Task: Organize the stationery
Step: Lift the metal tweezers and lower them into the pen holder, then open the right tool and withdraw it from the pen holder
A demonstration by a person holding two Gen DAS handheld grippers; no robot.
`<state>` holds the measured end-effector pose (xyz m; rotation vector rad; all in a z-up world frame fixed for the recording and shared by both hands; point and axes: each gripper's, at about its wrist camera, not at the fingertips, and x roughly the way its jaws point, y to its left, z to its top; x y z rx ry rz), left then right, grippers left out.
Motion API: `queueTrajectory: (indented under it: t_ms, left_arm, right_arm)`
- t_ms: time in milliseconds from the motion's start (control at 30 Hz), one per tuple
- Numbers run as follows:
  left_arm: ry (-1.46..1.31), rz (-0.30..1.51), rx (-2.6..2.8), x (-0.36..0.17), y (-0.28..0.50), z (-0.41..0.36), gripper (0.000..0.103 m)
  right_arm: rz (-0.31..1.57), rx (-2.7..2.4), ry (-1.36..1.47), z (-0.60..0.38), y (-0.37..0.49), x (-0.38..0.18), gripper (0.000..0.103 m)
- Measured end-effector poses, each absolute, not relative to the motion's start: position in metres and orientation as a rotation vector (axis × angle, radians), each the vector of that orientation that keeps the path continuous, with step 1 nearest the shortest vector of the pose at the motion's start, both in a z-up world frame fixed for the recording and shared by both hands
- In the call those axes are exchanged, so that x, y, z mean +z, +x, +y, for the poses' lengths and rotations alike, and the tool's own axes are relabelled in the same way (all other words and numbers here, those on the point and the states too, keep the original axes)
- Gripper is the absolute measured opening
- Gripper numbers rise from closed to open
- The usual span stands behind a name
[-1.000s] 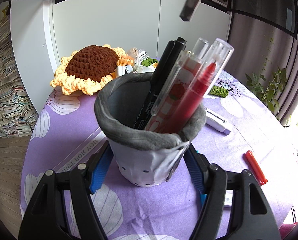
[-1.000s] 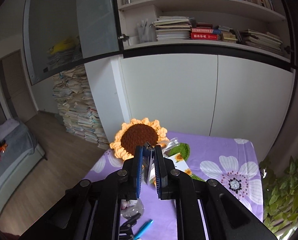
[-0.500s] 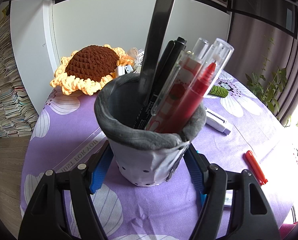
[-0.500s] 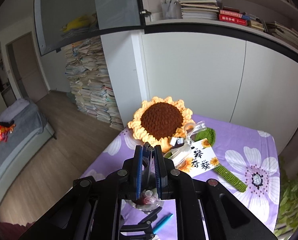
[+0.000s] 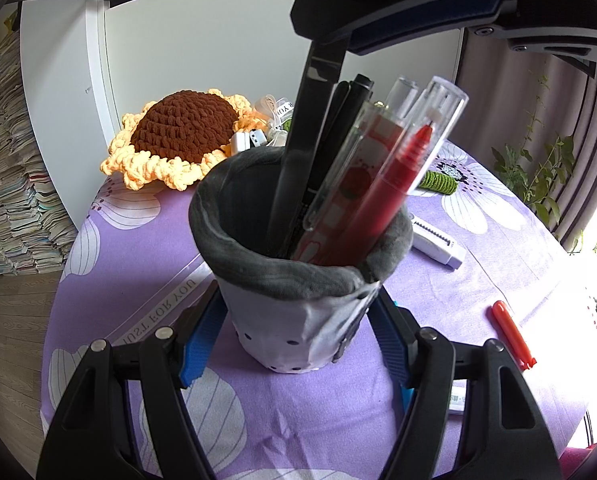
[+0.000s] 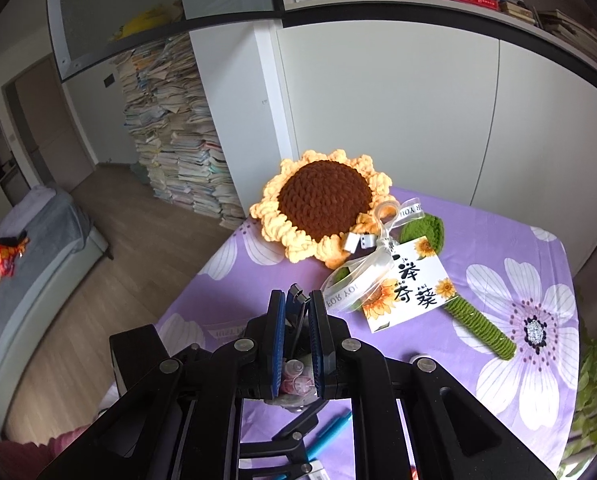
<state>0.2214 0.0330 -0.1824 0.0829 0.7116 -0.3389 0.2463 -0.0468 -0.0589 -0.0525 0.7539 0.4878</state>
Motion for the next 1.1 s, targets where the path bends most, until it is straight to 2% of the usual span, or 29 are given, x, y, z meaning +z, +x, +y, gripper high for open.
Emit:
queueTrajectory:
  t_ms: [433,1100]
  left_arm:
    - [0.083,0.712,-0.339,-0.182,0.221,0.033,0.070]
    - [0.083,0.715,-0.340,-0.182,0.222,0.034,0.070]
  right_arm:
    - [0.815,0.500,-0.020,-0.053,0.247,-0.068,0.012]
    - [0.778,0.476,0.024,-0.073,0.234,-0.059,0.012]
